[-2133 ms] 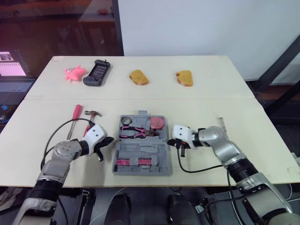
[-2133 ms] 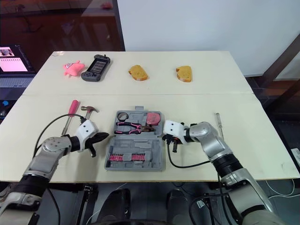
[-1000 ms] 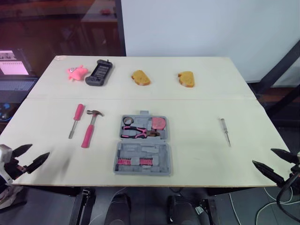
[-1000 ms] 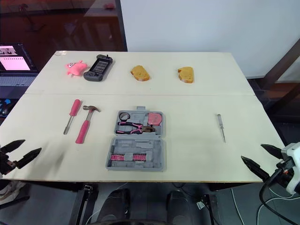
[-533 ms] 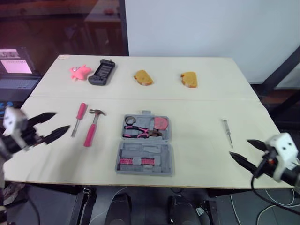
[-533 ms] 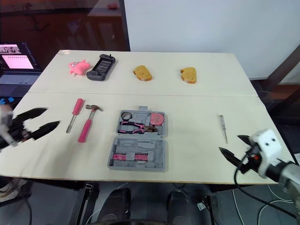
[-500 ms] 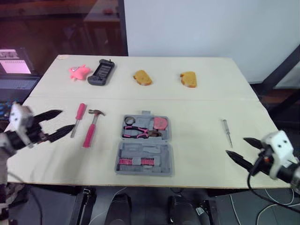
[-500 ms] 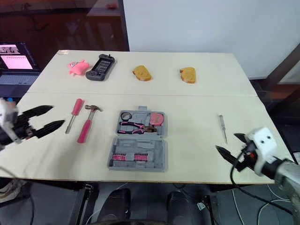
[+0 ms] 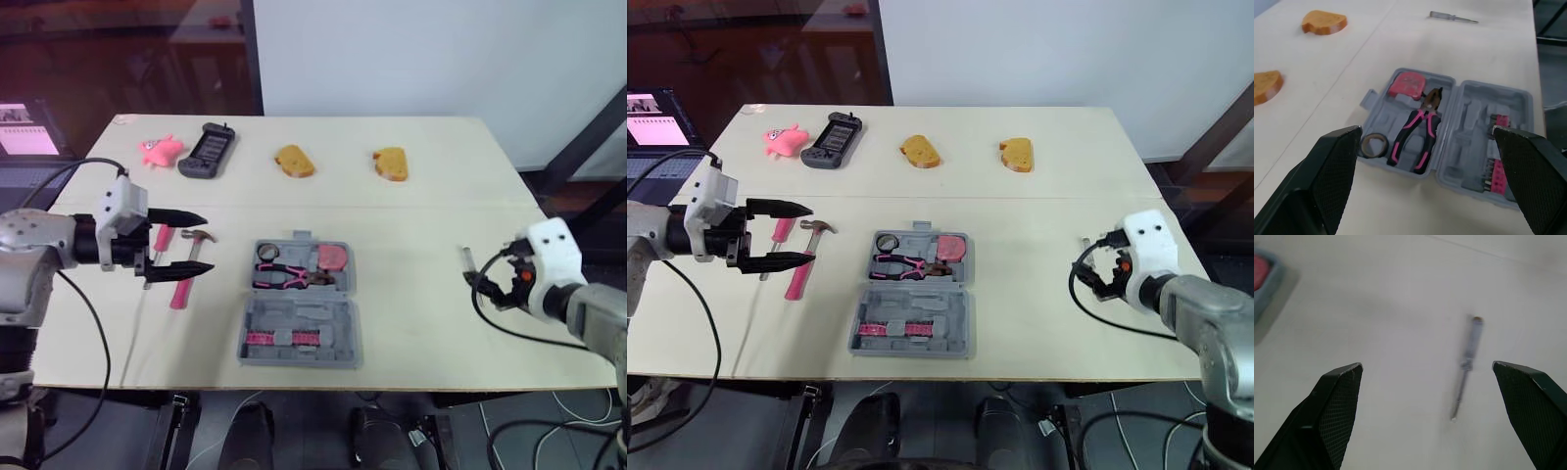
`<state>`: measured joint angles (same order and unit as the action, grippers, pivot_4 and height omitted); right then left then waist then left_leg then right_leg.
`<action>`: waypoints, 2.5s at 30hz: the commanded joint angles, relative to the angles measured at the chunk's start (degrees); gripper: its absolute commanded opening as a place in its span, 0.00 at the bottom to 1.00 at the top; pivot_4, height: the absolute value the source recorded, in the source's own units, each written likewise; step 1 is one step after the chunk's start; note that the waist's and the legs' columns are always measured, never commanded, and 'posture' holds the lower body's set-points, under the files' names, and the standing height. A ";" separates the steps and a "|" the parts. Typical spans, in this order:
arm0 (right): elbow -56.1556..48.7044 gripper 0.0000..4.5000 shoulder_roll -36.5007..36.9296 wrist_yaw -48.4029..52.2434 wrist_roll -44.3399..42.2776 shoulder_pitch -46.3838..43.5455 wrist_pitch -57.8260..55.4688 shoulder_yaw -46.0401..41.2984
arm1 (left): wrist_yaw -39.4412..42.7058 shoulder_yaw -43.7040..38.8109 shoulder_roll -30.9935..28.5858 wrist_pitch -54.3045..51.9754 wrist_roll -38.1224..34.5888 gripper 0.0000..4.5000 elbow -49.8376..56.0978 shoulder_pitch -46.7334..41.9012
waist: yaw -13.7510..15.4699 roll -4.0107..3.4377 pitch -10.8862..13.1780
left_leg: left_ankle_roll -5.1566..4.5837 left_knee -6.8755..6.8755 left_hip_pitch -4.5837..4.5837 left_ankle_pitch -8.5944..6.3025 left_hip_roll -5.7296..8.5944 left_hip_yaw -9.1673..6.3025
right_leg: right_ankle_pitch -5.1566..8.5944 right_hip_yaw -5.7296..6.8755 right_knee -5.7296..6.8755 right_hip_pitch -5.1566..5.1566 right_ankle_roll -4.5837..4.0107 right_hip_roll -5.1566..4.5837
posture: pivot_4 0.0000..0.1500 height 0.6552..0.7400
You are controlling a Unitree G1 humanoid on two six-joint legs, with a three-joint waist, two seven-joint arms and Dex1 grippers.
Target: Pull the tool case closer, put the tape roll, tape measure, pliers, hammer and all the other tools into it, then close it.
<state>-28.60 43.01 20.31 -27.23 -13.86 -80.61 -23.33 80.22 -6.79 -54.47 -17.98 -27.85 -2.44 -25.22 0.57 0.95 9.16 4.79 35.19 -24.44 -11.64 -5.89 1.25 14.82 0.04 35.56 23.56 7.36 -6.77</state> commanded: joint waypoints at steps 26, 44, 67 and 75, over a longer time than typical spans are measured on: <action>65.74 0.99 -0.76 7.10 17.05 -29.21 25.32 22.07 | -13.17 -9.59 -0.02 -7.20 -5.22 1.00 17.85 15.09 | -0.83 -0.07 0.19 | -0.03 0.04 -0.03 0.00 0.01 -0.01 | 0.00 -0.04 0.47 0.22 0.25 0.02 | 1.00 0.77; 69.30 0.25 -2.84 10.80 19.05 -28.31 31.05 22.23 | -14.00 -10.45 -1.53 -8.50 -5.98 1.00 18.44 15.50 | -1.42 -0.11 0.21 | -0.02 0.02 -0.02 0.00 0.01 -0.01 | -0.05 -0.04 0.54 0.25 0.38 0.02 | 1.00 0.77; 23.81 0.01 0.67 18.54 13.45 -16.56 10.31 29.76 | -13.20 -9.56 -1.71 -7.61 -5.11 1.00 16.62 16.18 | -1.22 -0.16 0.27 | -0.02 0.03 -0.04 0.00 0.01 -0.01 | 0.04 -0.04 0.56 0.28 0.22 0.02 | 1.00 0.77; 19.03 0.01 -0.73 15.99 13.76 -12.85 7.61 33.90 | -13.10 -10.32 -1.74 -7.86 -5.07 1.00 17.26 17.97 | -1.20 -0.14 0.27 | -0.02 0.04 -0.04 0.00 0.01 -0.02 | 0.05 -0.05 0.56 0.28 0.19 0.02 | 1.00 0.77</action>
<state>-7.64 42.10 37.32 -13.78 -26.77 -72.75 11.02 67.07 -15.35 -55.30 -26.03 -33.04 13.76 -7.68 -0.63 0.80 9.44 4.77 35.23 -24.48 -11.64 -5.88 1.23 14.87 -0.01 36.13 23.84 7.56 -6.75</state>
